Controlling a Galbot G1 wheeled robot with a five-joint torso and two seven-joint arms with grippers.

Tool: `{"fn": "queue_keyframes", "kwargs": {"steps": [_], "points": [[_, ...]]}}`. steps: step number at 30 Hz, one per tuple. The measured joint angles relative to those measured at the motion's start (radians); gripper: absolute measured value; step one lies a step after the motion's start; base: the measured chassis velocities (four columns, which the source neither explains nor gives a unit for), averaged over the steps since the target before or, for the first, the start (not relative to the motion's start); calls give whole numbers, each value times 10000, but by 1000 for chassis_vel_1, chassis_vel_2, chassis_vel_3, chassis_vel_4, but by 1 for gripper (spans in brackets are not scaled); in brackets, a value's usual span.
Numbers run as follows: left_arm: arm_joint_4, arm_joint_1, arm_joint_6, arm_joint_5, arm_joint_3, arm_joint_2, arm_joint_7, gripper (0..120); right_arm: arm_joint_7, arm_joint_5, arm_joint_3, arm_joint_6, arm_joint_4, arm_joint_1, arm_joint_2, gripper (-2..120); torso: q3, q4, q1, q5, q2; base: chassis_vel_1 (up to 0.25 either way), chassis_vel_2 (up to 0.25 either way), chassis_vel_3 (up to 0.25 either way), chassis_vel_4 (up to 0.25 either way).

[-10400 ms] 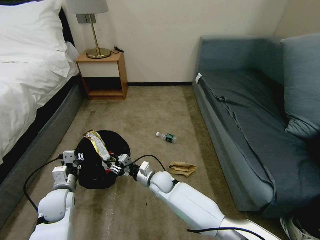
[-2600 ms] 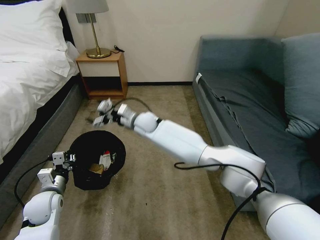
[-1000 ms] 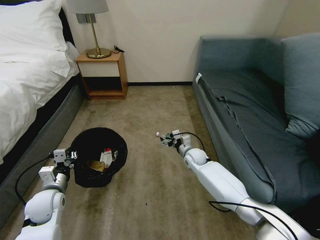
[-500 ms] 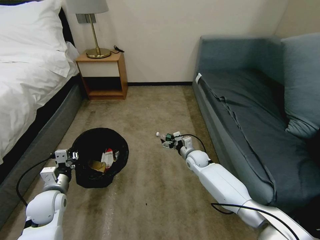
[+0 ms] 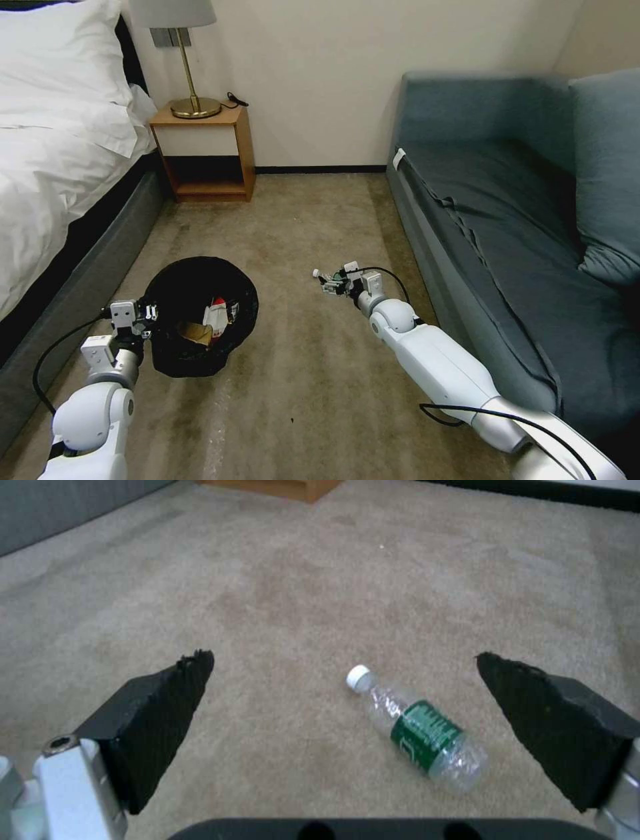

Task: Pick up the trash bin, then pick up the garbage on the floor and place it into the trash bin.

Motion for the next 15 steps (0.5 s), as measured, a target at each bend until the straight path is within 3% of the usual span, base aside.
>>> {"fn": "queue_keyframes", "kwargs": {"steps": [15], "points": [[63,32,9,-96,-36,110,-3,5,-36,-145,43,31,-40,-112,40,100,0,-1,0,2,0,-70,68,64,-67]]}}
